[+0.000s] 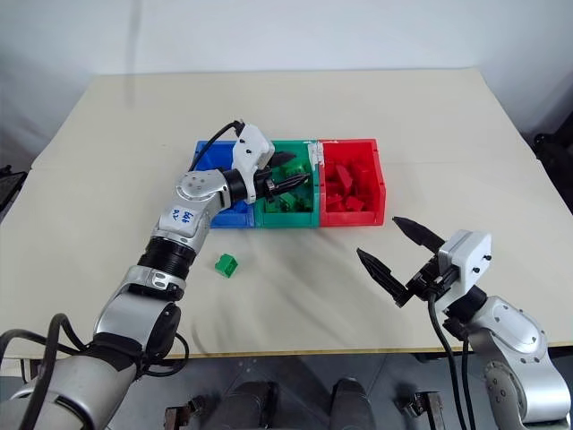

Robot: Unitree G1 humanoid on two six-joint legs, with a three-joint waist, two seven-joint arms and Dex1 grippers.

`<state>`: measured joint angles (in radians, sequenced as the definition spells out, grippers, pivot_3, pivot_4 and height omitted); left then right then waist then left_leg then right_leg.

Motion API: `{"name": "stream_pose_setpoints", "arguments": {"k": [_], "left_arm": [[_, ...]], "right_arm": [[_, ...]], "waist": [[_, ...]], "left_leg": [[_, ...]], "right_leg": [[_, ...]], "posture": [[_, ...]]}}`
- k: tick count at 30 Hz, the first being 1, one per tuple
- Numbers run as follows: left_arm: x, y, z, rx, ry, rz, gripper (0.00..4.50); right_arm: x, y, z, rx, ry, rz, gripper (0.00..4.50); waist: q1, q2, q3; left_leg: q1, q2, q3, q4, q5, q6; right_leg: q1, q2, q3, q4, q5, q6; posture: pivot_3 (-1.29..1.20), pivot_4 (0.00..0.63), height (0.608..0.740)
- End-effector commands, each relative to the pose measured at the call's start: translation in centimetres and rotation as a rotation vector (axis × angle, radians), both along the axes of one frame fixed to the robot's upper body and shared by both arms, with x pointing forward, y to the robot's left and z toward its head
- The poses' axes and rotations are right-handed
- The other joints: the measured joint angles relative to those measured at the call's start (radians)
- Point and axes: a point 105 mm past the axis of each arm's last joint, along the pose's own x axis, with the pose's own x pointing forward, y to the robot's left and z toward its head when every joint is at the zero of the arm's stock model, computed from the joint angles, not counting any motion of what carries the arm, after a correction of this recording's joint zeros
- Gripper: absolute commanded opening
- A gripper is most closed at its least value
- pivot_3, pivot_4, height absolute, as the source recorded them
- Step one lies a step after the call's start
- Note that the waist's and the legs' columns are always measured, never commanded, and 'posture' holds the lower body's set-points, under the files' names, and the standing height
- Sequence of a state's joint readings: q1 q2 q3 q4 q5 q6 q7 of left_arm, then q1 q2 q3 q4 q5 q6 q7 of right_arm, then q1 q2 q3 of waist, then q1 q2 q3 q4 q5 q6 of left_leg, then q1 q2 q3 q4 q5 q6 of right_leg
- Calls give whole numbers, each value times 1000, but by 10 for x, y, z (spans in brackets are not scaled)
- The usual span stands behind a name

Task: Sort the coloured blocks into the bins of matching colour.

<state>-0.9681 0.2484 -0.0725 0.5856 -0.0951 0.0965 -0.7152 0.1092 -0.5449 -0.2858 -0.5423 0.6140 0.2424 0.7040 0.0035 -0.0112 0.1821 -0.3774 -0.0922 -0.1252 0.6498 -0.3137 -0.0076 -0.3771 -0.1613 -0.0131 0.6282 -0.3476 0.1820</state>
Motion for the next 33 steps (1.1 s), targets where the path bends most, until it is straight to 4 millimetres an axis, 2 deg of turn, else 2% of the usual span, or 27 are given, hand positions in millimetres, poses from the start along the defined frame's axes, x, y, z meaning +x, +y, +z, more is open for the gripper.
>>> {"name": "stream_pose_setpoints", "arguments": {"k": [1,2,7,10,14,17,19,23,25,27,31,33], "left_arm": [[-14,21,12,-57,-54,-8,4212],[-18,25,11,-62,-54,-14,4491],[-66,89,-4,-43,-103,-61,4491],[-85,135,-25,72,-56,5,4491],[-103,182,-38,123,-4,129,4491],[-125,212,-53,148,67,184,4491],[-137,221,-62,160,120,185,4491],[-150,231,-73,177,174,190,4491],[-152,227,-75,174,184,173,4491],[-150,215,-75,160,185,144,4491],[-142,174,-77,166,212,77,4491],[-136,152,-74,110,222,80,4491]], "right_arm": [[-4,2,2,-45,-28,43,4500],[-4,2,2,-52,-28,50,4500],[-8,13,-8,-178,-16,197,4500],[-8,21,-14,-222,-1,293,4500],[-4,27,-18,-243,6,375,4500],[-2,32,-19,-265,12,442,4500],[-2,33,-22,-277,21,470,4500],[-4,32,-26,-310,37,512,4500],[-3,30,-28,-323,42,517,4500],[-3,27,-28,-326,42,512,4500],[-2,19,-29,-346,48,480,4500],[-3,16,-30,-348,53,463,4500]], "waist": [[-8,0,0],[-8,0,0],[-16,0,0],[-15,0,0],[-1,0,0],[0,0,0],[0,0,0],[2,0,0],[2,0,0],[0,0,0],[2,0,0],[2,0,0]], "left_leg": [[0,0,0,0,0,0],[0,0,0,0,0,0],[1,1,0,-1,0,0],[1,3,-1,-1,0,0],[2,3,-1,2,0,0],[2,2,-2,2,0,0],[2,3,-2,1,0,0],[2,3,-3,1,0,0],[2,3,-2,1,0,0],[2,3,-2,1,0,0],[2,3,-2,1,0,0],[2,2,-2,1,0,0]], "right_leg": [[0,0,0,0,0,0],[0,0,0,0,0,0],[0,0,1,0,0,0],[0,0,1,0,0,-1],[1,-2,1,-2,0,-1],[1,-3,1,-2,0,-1],[1,-3,1,-2,0,-1],[1,-4,0,-2,0,-1],[1,-3,0,-2,0,-1],[1,-3,0,-2,0,-1],[1,-4,1,-2,0,-1],[1,-4,1,-2,0,-1]], "posture": [[0,150,740],[0,150,740],[0,150,740],[0,150,740],[0,150,740],[0,150,740],[0,150,740],[0,150,740],[0,150,740],[0,150,740],[0,150,740],[0,150,740]]}}
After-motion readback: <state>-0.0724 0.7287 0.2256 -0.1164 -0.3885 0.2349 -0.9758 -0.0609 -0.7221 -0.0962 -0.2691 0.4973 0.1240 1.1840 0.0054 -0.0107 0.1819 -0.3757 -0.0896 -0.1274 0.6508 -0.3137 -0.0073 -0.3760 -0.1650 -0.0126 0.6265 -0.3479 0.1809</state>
